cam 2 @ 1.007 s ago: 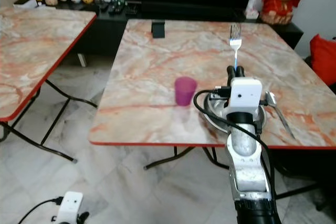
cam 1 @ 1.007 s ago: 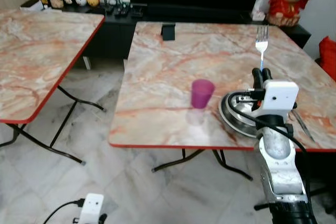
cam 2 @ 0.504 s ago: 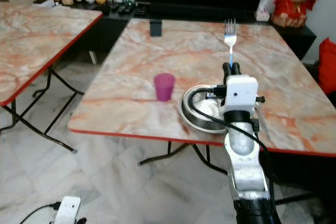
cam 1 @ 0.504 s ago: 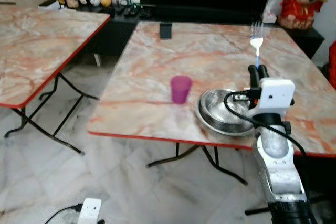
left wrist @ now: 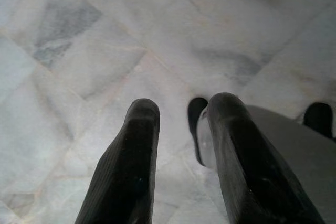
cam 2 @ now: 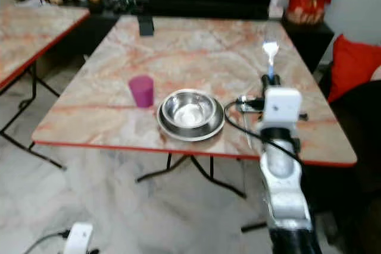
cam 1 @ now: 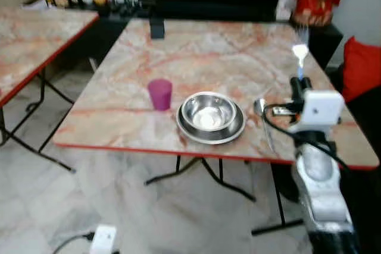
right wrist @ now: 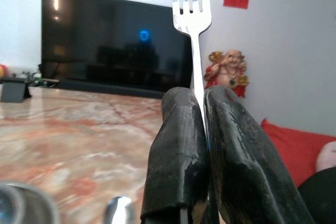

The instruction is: Setting the table

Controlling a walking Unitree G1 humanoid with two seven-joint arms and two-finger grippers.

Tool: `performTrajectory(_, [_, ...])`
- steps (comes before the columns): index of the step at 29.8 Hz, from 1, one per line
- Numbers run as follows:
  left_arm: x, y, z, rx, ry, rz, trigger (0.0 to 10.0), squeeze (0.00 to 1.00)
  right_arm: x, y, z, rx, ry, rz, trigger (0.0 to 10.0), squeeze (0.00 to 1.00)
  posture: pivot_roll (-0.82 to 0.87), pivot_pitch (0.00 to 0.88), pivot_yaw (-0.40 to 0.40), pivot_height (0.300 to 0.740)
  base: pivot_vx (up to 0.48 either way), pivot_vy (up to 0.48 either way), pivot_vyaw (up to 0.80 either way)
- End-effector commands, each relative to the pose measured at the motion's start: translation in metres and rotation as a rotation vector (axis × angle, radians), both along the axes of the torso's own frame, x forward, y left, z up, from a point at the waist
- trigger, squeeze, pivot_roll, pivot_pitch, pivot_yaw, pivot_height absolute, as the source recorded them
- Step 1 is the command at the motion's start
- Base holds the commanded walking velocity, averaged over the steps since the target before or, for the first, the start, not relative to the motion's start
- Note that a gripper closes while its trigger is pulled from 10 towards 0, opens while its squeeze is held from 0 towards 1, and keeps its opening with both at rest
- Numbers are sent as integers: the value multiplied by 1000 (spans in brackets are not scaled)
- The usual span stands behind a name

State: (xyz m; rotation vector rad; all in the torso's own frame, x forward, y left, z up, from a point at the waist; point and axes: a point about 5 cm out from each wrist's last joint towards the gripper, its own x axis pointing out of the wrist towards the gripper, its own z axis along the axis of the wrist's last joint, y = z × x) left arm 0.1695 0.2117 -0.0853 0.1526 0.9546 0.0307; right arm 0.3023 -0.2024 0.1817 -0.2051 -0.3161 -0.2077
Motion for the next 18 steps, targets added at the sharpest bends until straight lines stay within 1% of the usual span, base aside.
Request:
performTrajectory(1, [-8, 8, -2, 16, 38, 9, 10000, 0, 1, 4, 5, 15, -19, 11, 10000, 0, 46, 0, -20, 707, 0, 0, 0])
performTrajectory(11, [-17, 14, -5, 10, 61, 21, 10000, 0, 1, 1, 4, 53, -14, -14, 10000, 0, 47, 0, -15, 707, 0, 0, 0])
performTrajectory(18, [-19, 17, -5, 12, 71, 25, 10000, 0, 2, 3, 5, 60, -15, -12, 10000, 0, 47, 0, -13, 707, 288, 0, 0])
